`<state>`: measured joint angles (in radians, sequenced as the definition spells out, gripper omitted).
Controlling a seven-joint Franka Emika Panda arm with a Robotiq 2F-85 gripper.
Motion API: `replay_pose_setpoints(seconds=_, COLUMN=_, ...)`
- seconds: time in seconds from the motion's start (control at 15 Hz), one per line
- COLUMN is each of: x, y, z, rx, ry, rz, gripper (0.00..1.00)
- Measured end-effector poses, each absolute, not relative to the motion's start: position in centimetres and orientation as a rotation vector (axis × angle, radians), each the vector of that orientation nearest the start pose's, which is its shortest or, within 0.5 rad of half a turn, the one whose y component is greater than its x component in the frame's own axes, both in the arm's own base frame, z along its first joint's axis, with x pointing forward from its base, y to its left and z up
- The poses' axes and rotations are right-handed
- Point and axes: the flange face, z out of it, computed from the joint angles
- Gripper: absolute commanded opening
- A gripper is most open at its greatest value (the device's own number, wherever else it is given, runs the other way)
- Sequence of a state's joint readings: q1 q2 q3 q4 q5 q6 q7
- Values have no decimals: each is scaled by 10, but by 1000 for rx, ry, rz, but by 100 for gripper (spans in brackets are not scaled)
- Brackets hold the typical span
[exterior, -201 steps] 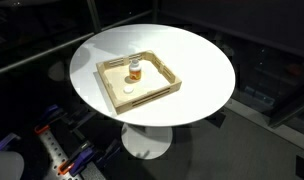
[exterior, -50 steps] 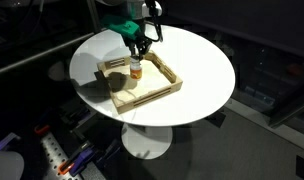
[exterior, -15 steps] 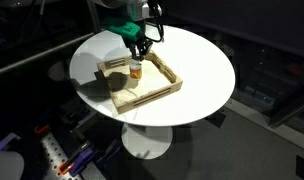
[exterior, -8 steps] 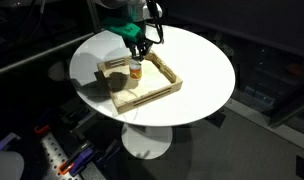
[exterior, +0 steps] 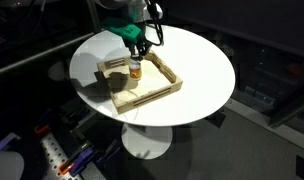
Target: Cover the bottle with the lid
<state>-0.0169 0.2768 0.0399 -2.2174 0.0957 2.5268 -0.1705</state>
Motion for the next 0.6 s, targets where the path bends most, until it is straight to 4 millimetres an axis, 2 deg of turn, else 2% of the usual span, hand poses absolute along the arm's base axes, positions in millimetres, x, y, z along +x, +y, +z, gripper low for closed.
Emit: replay_pose_setpoints(seconds=0.6, x=551, y=13, z=251, rx=-3060, ry=-206, rz=-46, gripper=16)
